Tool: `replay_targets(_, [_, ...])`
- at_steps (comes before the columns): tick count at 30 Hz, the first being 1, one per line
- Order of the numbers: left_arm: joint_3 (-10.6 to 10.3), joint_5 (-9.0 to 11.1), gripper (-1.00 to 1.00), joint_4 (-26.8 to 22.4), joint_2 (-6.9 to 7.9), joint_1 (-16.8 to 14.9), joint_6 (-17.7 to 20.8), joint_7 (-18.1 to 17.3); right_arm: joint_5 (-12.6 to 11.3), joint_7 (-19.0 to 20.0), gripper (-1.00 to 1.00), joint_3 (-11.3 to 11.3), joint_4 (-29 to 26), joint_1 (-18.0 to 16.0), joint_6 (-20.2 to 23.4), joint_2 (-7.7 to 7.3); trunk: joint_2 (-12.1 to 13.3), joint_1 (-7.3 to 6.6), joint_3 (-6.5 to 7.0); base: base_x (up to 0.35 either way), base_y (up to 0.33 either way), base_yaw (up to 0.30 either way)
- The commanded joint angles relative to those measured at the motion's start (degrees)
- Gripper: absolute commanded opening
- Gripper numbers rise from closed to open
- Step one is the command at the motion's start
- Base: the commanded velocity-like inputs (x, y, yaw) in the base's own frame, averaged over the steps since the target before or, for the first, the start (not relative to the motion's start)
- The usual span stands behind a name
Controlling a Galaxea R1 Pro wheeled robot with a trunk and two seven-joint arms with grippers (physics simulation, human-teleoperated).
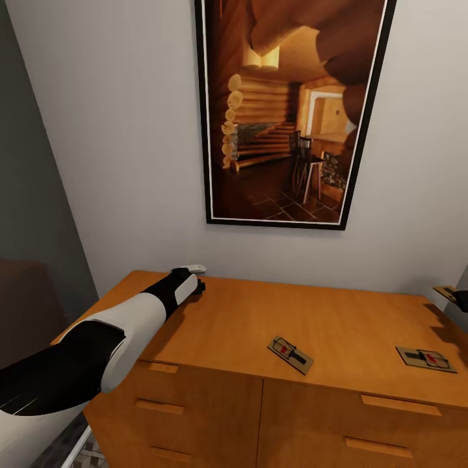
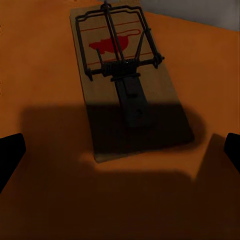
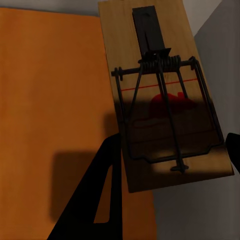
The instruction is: Take the four mousetraps from the cabinet in the bathroom and place them on the bathroom floor. Make sure all four end up on the same floor surface, and ensure that at least two of them are either under or directly next to the same bathroom sink.
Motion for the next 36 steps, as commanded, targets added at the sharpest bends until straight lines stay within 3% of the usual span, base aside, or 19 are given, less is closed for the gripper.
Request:
replay_targets(1, [-0.41,0.49,1.00,-0.09,0.00,-0.05,0.26,0.33,-0.55,-0.25,-1.00,0.22,0.00,-0.09,0.25,-0.08,-0.04,0.00,-0.07,0.000,0.000,0.000])
replay_targets(36, [-0.33,0.54,1.00,-1.33,0.00,-0.03,0.32,1.22,-0.51,-0.17,-1.00,0.22,-0.03,-0.11,0.25,-0.08,-0.04,0.00,-0.07,0.029,0.000,0.000])
